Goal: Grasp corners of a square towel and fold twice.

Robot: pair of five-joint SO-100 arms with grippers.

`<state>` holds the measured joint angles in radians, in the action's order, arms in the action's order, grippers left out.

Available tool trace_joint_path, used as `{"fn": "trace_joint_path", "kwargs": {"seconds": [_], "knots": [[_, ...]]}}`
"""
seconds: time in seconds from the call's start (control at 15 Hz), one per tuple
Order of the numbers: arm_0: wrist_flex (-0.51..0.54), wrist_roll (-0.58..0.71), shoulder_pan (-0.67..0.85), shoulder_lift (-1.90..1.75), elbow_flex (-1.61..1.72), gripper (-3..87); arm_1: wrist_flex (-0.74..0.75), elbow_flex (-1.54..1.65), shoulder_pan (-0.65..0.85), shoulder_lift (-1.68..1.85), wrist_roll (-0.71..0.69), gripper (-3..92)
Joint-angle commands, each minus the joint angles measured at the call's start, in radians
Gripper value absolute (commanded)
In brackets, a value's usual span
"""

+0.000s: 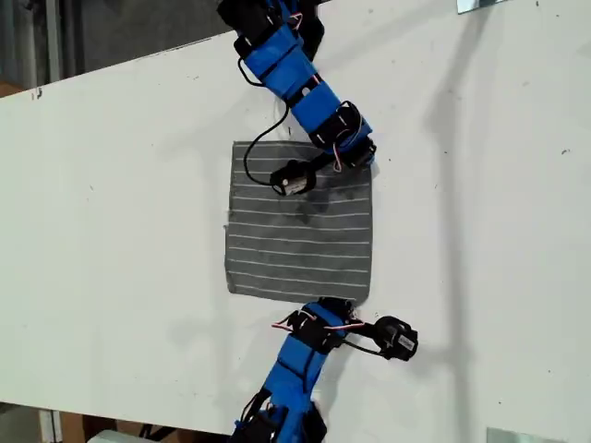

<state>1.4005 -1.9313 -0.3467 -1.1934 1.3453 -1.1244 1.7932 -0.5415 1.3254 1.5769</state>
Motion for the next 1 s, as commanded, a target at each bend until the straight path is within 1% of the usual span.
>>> {"fn": "trace_joint_path", "kwargs": {"seconds": [0.0, 0.27, 0.47, 0.53, 0.8, 0.93], "knots": [[0.003, 0.009, 0.003, 0.014, -0.074, 19.9, -0.005, -0.035, 0.0, 0.018, 0.005, -0.1], [-0.124, -0.035, -0.048, 0.046, -0.044, 23.1, -0.002, -0.035, -0.002, 0.012, 0.005, -0.1], [-0.25, -0.057, -0.054, 0.048, 0.054, 22.8, 0.003, -0.035, -0.008, 0.012, 0.006, -0.1], [-0.273, -0.06, -0.055, 0.048, 0.078, 22.8, 0.0, -0.037, -0.012, 0.012, 0.009, -0.1], [-0.281, -0.058, -0.054, 0.051, 0.112, 22.6, 0.002, -0.04, -0.014, 0.012, 0.008, -0.1], [-0.27, -0.084, -0.064, 0.048, 0.146, 22.7, 0.002, -0.043, -0.014, 0.012, 0.008, -0.1]]}}
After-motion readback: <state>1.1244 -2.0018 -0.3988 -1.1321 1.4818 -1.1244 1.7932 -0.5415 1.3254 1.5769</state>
